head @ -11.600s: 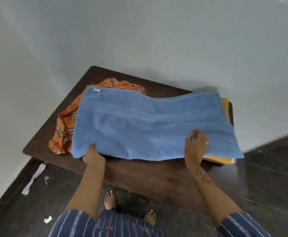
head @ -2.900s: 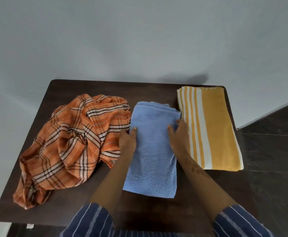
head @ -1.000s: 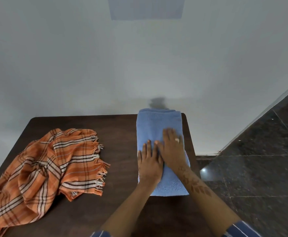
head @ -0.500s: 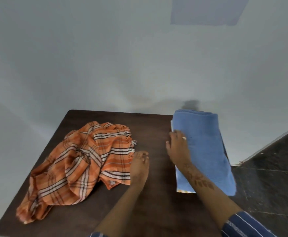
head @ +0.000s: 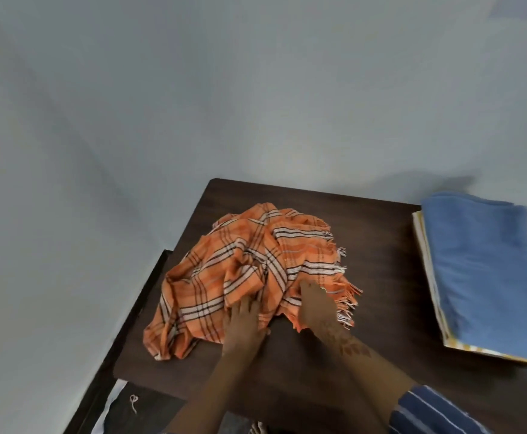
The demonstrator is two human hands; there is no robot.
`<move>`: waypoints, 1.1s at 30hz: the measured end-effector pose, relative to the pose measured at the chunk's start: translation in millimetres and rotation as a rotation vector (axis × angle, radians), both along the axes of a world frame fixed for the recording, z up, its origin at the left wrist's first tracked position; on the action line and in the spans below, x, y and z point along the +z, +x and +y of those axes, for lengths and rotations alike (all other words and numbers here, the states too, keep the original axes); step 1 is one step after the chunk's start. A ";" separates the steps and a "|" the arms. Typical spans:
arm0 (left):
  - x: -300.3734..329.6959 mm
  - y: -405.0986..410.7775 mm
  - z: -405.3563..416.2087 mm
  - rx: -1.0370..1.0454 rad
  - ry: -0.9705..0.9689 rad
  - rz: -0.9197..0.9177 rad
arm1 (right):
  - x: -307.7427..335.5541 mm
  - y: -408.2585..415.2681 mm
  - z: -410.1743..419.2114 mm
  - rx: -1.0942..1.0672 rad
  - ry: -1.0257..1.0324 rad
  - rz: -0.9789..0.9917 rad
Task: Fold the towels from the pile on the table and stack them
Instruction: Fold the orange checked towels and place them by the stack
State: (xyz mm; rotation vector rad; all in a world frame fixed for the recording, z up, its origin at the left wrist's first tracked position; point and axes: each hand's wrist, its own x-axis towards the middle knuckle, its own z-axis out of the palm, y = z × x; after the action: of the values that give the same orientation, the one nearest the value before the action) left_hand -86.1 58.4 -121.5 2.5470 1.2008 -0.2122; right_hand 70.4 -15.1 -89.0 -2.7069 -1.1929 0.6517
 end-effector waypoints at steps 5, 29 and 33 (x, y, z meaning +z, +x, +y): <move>39.6 1.7 38.9 0.162 -0.036 -0.320 | 41.5 26.2 23.5 -0.046 0.008 0.033; 248.7 54.3 148.7 -0.215 -0.176 -0.855 | 230.7 47.7 96.8 0.366 0.324 0.154; 264.6 56.2 162.5 -0.043 -0.291 -1.048 | 234.0 58.8 85.2 0.357 0.443 0.301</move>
State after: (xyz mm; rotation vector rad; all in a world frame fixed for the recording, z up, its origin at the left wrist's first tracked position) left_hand -29.9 220.9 143.1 1.9281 0.6184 0.7840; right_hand 129.3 70.1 145.0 -1.9786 -1.5327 0.7012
